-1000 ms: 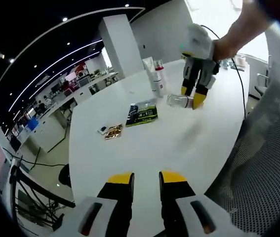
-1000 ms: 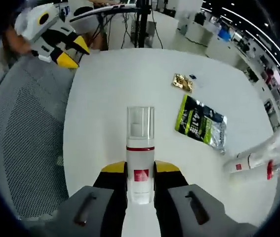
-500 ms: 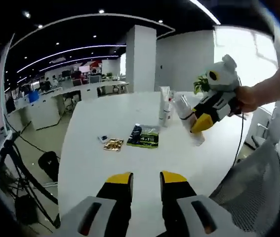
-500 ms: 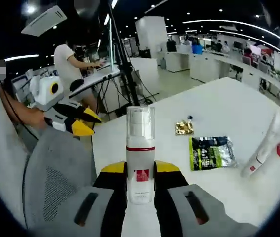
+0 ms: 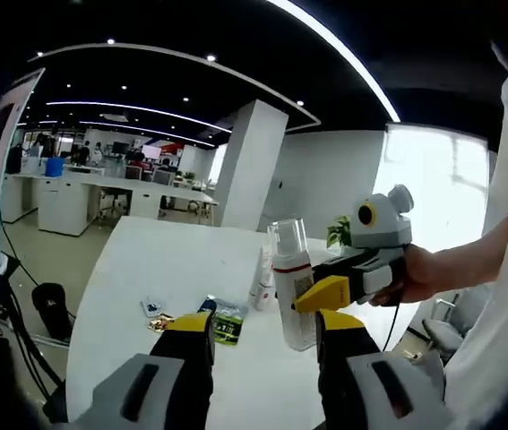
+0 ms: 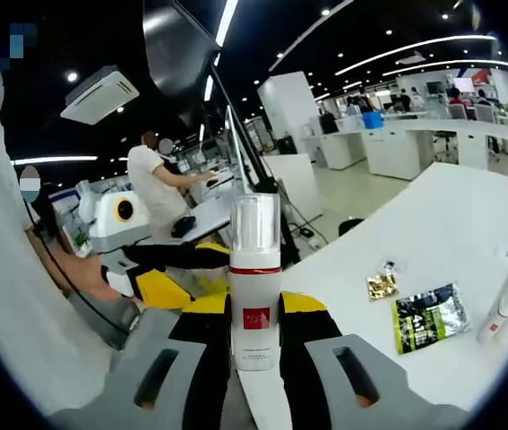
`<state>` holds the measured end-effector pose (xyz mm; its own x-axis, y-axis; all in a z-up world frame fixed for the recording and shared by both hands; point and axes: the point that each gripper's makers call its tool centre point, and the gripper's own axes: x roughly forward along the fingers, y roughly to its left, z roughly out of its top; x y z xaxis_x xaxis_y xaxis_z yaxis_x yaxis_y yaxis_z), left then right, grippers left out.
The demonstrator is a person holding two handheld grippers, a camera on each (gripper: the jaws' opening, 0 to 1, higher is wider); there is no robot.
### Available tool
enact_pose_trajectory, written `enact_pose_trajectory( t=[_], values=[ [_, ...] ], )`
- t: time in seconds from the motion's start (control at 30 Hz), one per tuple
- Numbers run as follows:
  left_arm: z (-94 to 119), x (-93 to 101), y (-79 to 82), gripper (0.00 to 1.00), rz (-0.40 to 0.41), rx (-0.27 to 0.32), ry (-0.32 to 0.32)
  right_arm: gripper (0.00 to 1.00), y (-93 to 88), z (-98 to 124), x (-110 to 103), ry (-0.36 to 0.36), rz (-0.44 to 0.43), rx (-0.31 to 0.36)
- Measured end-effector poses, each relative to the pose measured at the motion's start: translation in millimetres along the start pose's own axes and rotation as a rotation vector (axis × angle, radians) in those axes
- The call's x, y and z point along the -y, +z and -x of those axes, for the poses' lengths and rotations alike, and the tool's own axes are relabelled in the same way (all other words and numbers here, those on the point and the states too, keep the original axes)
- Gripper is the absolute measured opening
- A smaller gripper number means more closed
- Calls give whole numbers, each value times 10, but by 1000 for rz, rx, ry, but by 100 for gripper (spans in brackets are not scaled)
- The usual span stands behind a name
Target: Arrange the skincare products in the storage area until every visible bottle or jar stands upright without overlapping.
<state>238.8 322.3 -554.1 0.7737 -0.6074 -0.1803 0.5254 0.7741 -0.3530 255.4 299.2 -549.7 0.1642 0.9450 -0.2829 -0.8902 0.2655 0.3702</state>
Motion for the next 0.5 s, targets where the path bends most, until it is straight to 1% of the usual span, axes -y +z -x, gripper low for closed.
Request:
enact_pose_trajectory(
  t=[0.07, 0.13, 0.17, 0.23, 0.3, 0.33, 0.37, 0.4, 0.43, 0.47, 0.5],
  values=[
    [-8, 51, 74, 49, -8, 12, -13, 17, 84, 25, -63, 10, -2, 20],
    [-24, 125, 142, 49, -42, 21, -32, 17, 179, 34, -155, 40, -15, 51],
    [-21, 176, 176, 49, -44, 28, -57, 17, 204, 52, -138, 29, -11, 57],
    [-24, 233, 239, 49, -36, 37, -74, 17, 259, 77, -151, 38, -27, 80],
    [-40, 334, 282, 50, -70, 47, -119, 17, 309, 100, -166, 36, -23, 100],
    [-60, 381, 284, 50, -77, 36, -130, 17, 331, 115, -176, 29, -17, 105],
    [-77, 410, 277, 50, -92, 25, -133, 17, 355, 124, -172, 17, -19, 111],
    [-96, 448, 269, 50, -125, 15, -136, 17, 364, 131, -154, 1, -18, 113],
    [-121, 455, 268, 50, -143, 11, -123, 17, 378, 138, -147, -7, -24, 119],
    [-140, 440, 258, 49, -174, -3, -98, 17, 425, 148, -135, -22, -48, 151],
    [-158, 436, 230, 47, -228, -22, -87, 17, 444, 161, -132, -33, -53, 164]
  ],
)
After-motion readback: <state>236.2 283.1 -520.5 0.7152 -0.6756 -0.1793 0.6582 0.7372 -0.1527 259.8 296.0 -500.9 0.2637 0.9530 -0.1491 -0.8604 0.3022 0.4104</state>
